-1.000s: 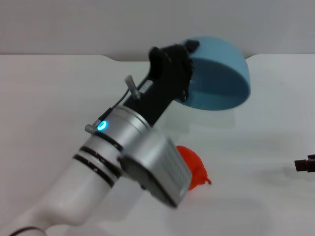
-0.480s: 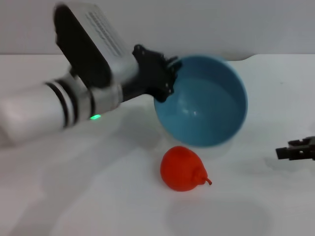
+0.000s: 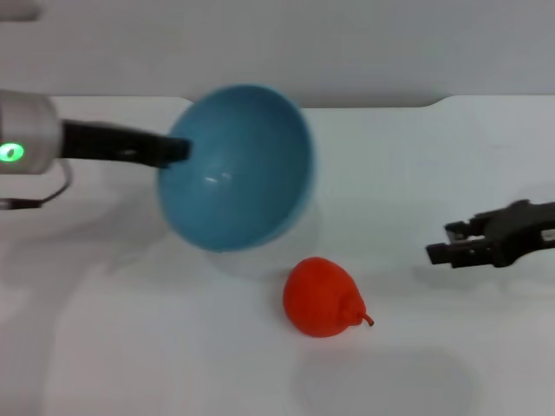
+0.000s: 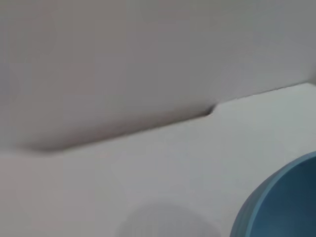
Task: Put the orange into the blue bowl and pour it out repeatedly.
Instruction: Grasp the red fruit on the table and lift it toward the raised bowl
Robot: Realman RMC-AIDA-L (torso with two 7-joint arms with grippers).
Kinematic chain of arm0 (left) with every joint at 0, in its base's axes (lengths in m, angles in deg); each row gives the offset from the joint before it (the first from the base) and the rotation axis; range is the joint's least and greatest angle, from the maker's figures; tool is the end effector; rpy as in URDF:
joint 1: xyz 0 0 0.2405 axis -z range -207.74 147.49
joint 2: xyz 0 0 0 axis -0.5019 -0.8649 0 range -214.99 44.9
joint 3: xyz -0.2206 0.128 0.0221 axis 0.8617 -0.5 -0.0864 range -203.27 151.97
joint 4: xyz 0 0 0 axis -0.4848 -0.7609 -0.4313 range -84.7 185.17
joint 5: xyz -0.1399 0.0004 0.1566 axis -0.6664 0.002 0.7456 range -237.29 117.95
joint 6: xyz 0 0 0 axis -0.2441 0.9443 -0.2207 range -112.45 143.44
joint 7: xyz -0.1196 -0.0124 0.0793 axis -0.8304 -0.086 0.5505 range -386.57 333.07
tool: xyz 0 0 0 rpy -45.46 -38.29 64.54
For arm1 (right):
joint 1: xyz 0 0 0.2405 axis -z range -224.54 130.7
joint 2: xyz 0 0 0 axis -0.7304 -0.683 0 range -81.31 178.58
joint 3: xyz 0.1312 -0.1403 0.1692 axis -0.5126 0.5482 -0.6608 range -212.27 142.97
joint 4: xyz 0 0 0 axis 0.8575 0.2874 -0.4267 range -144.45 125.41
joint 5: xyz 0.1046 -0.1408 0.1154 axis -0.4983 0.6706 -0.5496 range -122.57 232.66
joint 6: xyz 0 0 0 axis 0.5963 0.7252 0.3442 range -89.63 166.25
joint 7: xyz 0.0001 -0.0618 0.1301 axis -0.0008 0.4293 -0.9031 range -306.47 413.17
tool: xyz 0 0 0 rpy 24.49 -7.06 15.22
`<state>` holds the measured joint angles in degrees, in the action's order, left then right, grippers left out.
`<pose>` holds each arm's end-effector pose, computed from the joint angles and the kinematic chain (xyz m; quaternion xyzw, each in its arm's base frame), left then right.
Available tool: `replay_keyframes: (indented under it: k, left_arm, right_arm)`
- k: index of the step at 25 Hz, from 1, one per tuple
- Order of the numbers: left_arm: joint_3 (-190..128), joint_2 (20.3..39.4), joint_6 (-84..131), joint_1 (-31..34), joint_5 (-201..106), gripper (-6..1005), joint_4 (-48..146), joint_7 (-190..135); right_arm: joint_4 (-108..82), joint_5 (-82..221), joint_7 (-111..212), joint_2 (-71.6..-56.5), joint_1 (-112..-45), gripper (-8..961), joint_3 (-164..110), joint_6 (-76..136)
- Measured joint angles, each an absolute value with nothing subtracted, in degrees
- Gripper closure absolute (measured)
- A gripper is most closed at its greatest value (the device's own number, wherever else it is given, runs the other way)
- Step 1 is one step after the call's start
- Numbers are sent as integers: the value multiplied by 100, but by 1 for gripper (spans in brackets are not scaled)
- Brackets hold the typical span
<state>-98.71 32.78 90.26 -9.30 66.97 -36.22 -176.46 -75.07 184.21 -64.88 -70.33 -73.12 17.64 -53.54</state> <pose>-0.1830 0.3523 0.0433 -0.8768 -0.4092 -0.0892 0.2363 0.2517 0.3315 0.0380 -0.9234 0.3595 0.0539 0.1234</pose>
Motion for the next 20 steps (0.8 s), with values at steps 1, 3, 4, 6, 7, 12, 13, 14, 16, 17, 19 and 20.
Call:
replay_keyframes:
  k: [1, 3, 4, 6, 7, 12, 13, 14, 16, 17, 19, 20]
  left_arm:
    - [-9715, 3277, 9206, -918, 6799, 1001, -3632, -17818]
    - [-9573, 3277, 9358, -957, 6905, 1001, -3643, -17990]
    - [-9564, 3278, 9387, -996, 6925, 1001, -3646, -18021]
    - [-9580, 3278, 9400, -1075, 6953, 1001, -3650, -18028]
    - [-9583, 3279, 9414, -1102, 6962, 1001, -3654, -18030]
    - [-9571, 3282, 9514, -1121, 6993, 1001, -3682, -18048]
    - [-9565, 3278, 9520, -1121, 6994, 1001, -3709, -18051]
    - [-9565, 3278, 9520, -1121, 6994, 1001, -3709, -18051]
    - [-9561, 3276, 9523, -1117, 6993, 1000, -3725, -18054]
    - [-9560, 3276, 9525, -1115, 6994, 1000, -3726, -18055]
    - [-9555, 3274, 9529, -1104, 6993, 1000, -3728, -18054]
    - [-9555, 3274, 9529, -1104, 6993, 1000, -3728, -18054]
  right_arm:
    - [-7499, 18356, -6471, -7032, -7311, 400, 1887, -5265]
    - [-7444, 18185, -6454, -7031, -7317, 399, 2158, -5095]
    - [-7407, 18083, -6439, -7029, -7333, 399, 2313, -5013]
    - [-7349, 17877, -6356, -7025, -7365, 399, 2633, -4895]
    - [-7334, 17767, -6274, -7025, -7381, 398, 2808, -4837]
    - [-7221, 17312, -6020, -7028, -7505, 397, 3942, -4449]
    - [-7063, 17288, -6028, -7028, -7633, 397, 4298, -4222]
    - [-7063, 17288, -6028, -7028, -7633, 397, 4298, -4222]
    - [-6856, 17288, -6058, -7027, -7770, 397, 4529, -4018]
    - [-6729, 17288, -6065, -7029, -7840, 397, 4640, -3953]
    - [-6525, 17297, -6099, -7029, -7958, 396, 4861, -3841]
    - [-6438, 17354, -6170, -7029, -8011, 396, 4998, -3763]
